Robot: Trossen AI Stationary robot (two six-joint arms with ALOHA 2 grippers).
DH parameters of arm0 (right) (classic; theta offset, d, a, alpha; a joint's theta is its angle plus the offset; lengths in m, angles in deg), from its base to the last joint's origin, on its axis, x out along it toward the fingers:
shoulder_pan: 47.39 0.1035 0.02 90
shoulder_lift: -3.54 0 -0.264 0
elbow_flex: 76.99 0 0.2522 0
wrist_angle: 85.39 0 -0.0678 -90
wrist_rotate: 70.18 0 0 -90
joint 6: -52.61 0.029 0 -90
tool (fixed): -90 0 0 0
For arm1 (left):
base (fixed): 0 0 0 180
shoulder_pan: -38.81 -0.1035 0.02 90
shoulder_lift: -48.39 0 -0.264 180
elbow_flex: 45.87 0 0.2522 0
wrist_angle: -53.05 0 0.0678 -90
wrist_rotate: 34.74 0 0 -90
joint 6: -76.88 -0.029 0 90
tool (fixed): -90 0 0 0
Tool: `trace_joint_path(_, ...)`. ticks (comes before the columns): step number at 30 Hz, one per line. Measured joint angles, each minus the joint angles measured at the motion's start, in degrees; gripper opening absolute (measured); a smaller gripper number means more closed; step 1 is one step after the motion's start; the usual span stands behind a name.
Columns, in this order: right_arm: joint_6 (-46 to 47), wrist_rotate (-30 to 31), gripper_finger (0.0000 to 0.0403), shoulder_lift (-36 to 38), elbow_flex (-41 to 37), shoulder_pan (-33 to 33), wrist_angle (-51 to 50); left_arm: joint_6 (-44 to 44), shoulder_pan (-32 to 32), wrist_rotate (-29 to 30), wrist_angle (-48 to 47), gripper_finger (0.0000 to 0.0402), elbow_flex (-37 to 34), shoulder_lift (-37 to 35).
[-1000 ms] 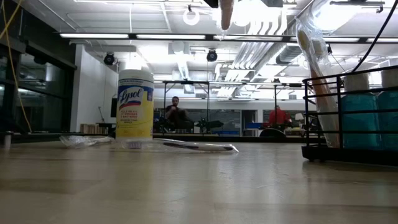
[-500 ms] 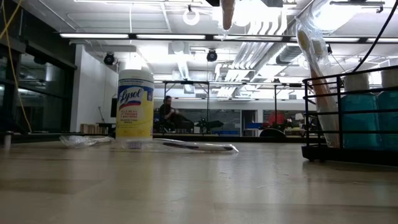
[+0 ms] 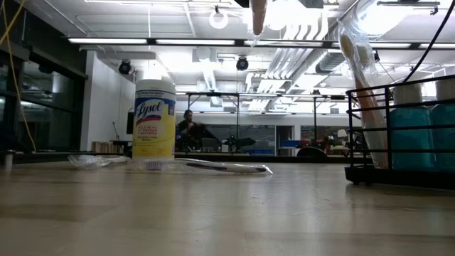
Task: Pick & Place toothbrushing station
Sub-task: Put the orange toothbrush into the wire organizer
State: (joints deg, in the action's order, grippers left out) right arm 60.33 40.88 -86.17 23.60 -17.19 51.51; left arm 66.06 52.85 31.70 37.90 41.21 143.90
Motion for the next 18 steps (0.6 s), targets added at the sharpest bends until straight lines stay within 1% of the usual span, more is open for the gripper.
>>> trace_joint_path(3, 1.1, -0.1, 0.0003, 0.0, 0.0, 0.0, 0.0, -0.1, 0.0, 0.0, 0.0, 0.0023, 0.0, 0.0)
trace_joint_path(9, 1.6, -0.1, 0.0003, 0.0, 0.0, 0.2, 0.0, -0.1, 0.0, 0.0, 0.2, 0.0093, 0.0, 0.0)
trace_joint_path(12, 1.7, -0.1, 0.0003, 0.0, 0.0, 0.2, 0.0, -0.1, 0.0, 0.0, 0.2, 0.0117, 0.0, 0.0)
trace_joint_path(14, 1.7, -0.1, 0.0003, 0.0, 0.0, 0.2, 0.0, -0.1, 0.0, 0.0, 0.2, 0.0125, 0.0, 0.0)
trace_joint_path(18, 1.7, -0.1, 0.0003, 0.0, 0.0, 0.2, 0.0, 0.1, 0.0, 0.0, 0.2, 0.0129, 0.0, 0.0)
